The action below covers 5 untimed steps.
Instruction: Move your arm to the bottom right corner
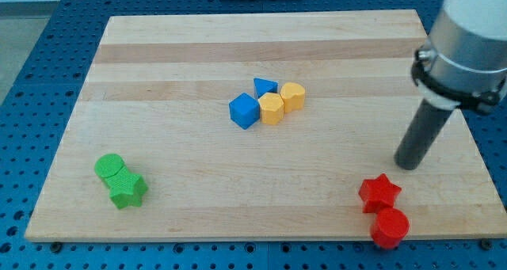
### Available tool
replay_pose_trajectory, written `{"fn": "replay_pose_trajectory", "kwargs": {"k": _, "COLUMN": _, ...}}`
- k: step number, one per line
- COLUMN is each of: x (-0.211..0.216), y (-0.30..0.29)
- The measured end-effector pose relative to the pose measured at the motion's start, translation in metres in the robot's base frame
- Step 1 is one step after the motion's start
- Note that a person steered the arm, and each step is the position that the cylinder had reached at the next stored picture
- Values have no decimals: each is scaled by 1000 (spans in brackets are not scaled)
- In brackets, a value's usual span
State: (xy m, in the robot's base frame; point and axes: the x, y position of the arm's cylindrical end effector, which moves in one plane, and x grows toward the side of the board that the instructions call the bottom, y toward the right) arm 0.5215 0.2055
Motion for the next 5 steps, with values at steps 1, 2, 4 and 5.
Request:
{"fn": "replay_pose_trajectory", "kwargs": {"k": 1, "x": -6, "y": 21}}
{"fn": "replay_pose_trajectory", "kwargs": {"k": 2, "x": -6, "y": 21}}
{"fn": "replay_pose_trajectory", "kwargs": {"k": 4, "x": -6, "y": -1}}
{"fn": "replay_pose_trajectory", "kwargs": {"k": 5, "x": -3, "y": 28}}
